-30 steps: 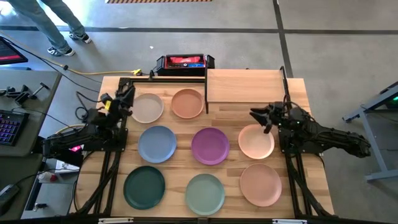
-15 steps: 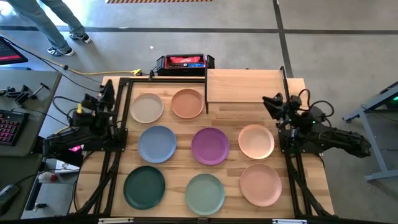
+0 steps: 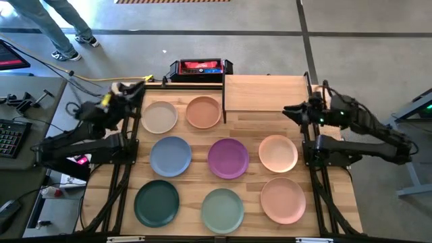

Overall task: Place and stack plates onto a shelf
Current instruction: Put the light orange plate on the shelf

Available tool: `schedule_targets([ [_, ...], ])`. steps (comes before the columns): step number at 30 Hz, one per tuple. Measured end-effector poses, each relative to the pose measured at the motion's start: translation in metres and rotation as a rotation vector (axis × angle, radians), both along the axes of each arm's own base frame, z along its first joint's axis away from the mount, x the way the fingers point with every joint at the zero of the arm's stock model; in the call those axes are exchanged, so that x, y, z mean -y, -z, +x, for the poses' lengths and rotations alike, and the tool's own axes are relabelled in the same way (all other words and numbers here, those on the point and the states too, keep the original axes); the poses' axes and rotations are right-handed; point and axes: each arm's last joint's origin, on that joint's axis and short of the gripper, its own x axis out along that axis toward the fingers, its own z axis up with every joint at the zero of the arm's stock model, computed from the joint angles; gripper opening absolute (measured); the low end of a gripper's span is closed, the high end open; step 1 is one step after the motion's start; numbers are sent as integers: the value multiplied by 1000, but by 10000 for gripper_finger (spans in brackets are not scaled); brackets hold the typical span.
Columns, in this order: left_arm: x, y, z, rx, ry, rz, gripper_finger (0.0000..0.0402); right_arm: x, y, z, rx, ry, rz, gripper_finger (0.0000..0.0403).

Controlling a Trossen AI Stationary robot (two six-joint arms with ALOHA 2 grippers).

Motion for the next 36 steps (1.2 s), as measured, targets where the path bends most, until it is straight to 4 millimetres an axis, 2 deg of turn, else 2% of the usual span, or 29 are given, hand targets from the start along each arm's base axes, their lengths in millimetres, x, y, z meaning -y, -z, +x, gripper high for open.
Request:
schedule_targets([
  [7, -7, -4, 23, -217, 18, -70, 117, 1, -4, 14, -350, 10, 339, 128],
  [13, -11, 2, 32, -325, 18, -109, 117, 4, 20, 28, -653, 59, 485, 128],
  [17, -11, 6, 34, -363, 18, -123, 117, 8, 44, 36, -792, 79, 486, 128],
  [22, -12, 7, 35, -372, 17, -126, 117, 10, 70, 43, -899, 15, 452, 128],
  [36, -12, 7, 34, -371, 3, -128, 117, 14, 123, 56, -1108, -80, 425, 128],
])
